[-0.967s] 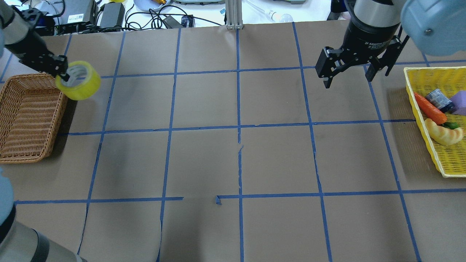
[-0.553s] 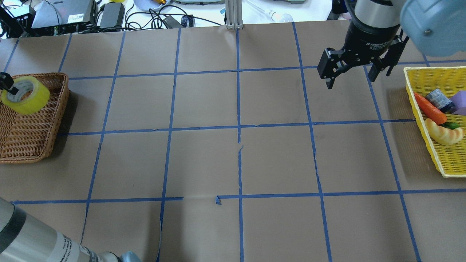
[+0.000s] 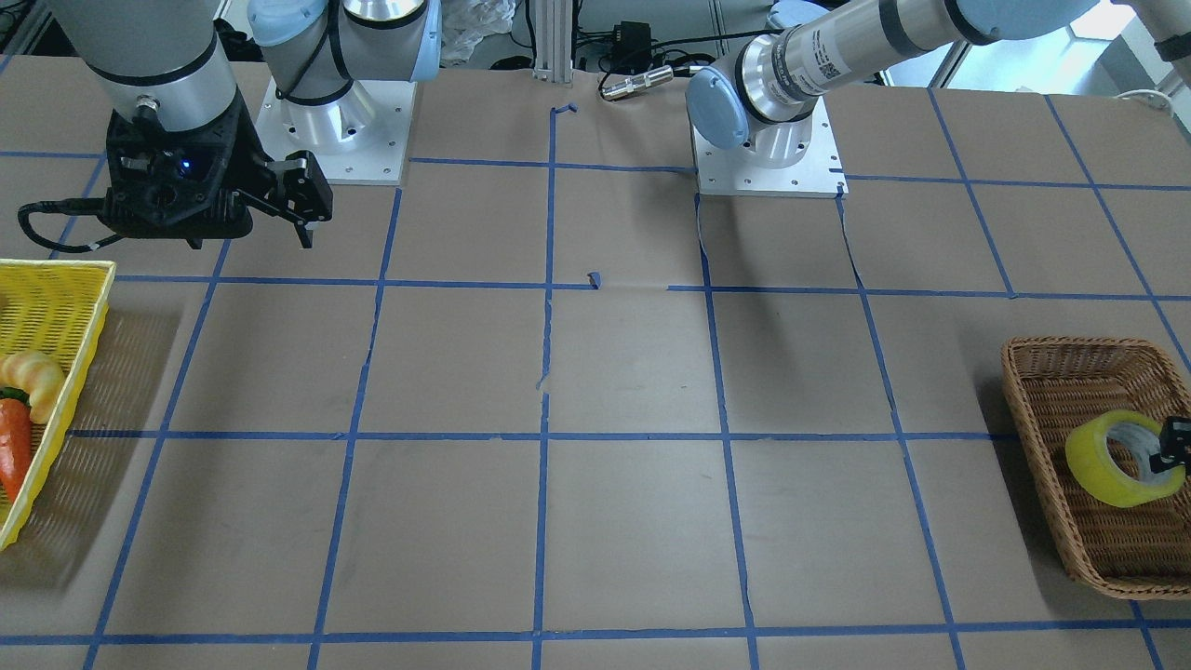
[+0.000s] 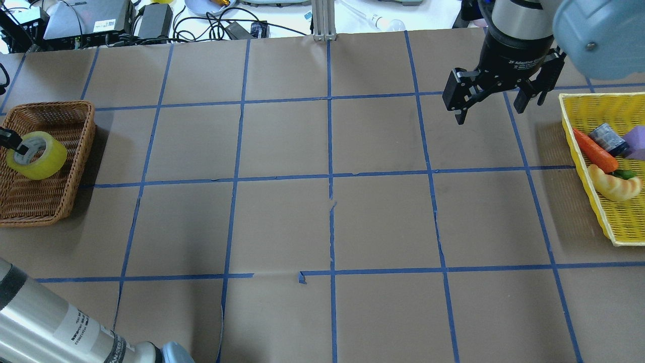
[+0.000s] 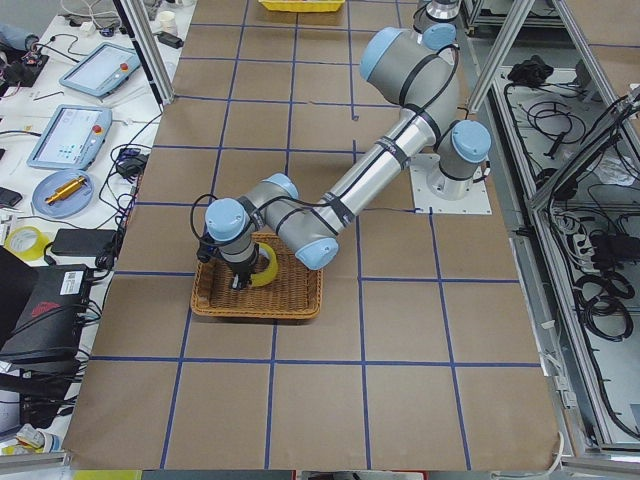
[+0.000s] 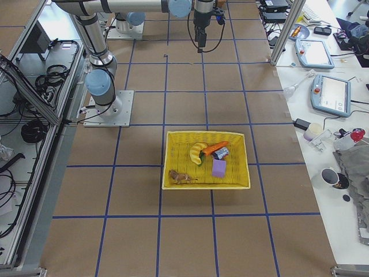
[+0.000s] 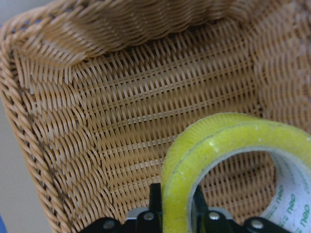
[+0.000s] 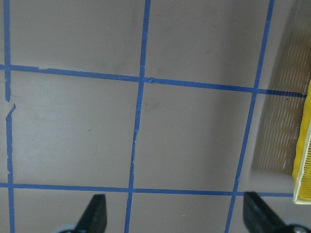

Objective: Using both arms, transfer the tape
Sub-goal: 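Release the tape roll in the wicker basket with the left gripper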

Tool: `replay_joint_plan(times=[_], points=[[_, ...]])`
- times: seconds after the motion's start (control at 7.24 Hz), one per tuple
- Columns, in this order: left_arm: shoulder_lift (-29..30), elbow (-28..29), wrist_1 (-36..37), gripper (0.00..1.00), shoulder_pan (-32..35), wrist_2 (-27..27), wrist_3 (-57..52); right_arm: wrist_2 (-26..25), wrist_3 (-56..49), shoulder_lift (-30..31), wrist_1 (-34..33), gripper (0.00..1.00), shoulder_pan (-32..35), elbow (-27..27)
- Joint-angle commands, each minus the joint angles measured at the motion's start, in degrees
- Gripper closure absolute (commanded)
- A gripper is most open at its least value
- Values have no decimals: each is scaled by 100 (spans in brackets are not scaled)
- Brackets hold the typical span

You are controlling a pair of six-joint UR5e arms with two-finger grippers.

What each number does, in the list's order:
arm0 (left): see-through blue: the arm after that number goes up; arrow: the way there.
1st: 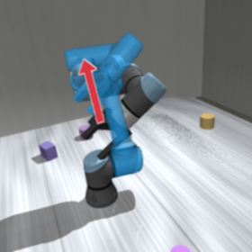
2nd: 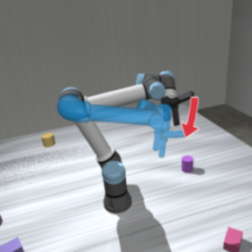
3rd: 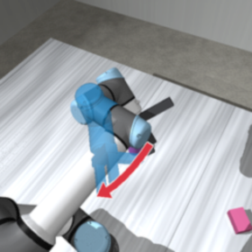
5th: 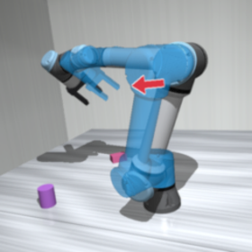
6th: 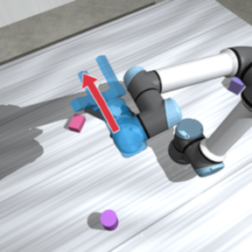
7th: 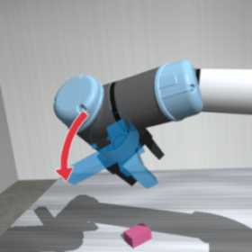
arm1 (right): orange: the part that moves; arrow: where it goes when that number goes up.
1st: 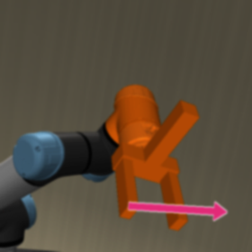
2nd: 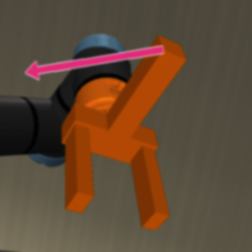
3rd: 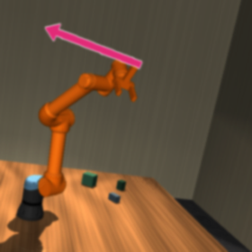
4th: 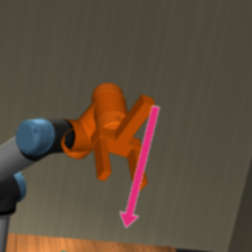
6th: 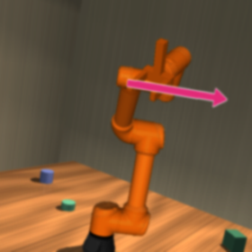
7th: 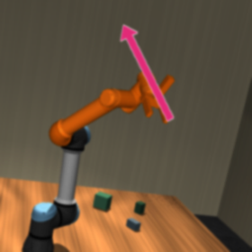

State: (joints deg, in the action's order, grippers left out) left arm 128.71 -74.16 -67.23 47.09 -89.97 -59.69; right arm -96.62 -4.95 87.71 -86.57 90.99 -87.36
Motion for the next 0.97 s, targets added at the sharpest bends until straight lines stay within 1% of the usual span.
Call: replay_joint_plan(times=[0.0,0.14,0.28,0.41,0.55,0.69,0.83], points=[[75,-28,87,1,-34,127,26,-129,-14,1,-8,0,6,0],[-108,-72,8,0,53,172,367,-137,-6,-8,-9,0,-2,0],[-492,-38,-532,1,611,77,692,-146,-14,-8,0,0,-2,-9],[-1027,-20,-990,2,1287,-220,1592,-146,-14,1,0,0,-2,-9],[-1598,-37,-1656,2,1772,-258,2427,-146,-14,1,0,0,6,0],[-2056,-116,-2149,2,2142,-15,3210,-137,-14,-8,-8,0,7,-9],[-2452,-125,-2807,4,2564,397,3940,-137,-6,-8,-9,0,-2,-9]])
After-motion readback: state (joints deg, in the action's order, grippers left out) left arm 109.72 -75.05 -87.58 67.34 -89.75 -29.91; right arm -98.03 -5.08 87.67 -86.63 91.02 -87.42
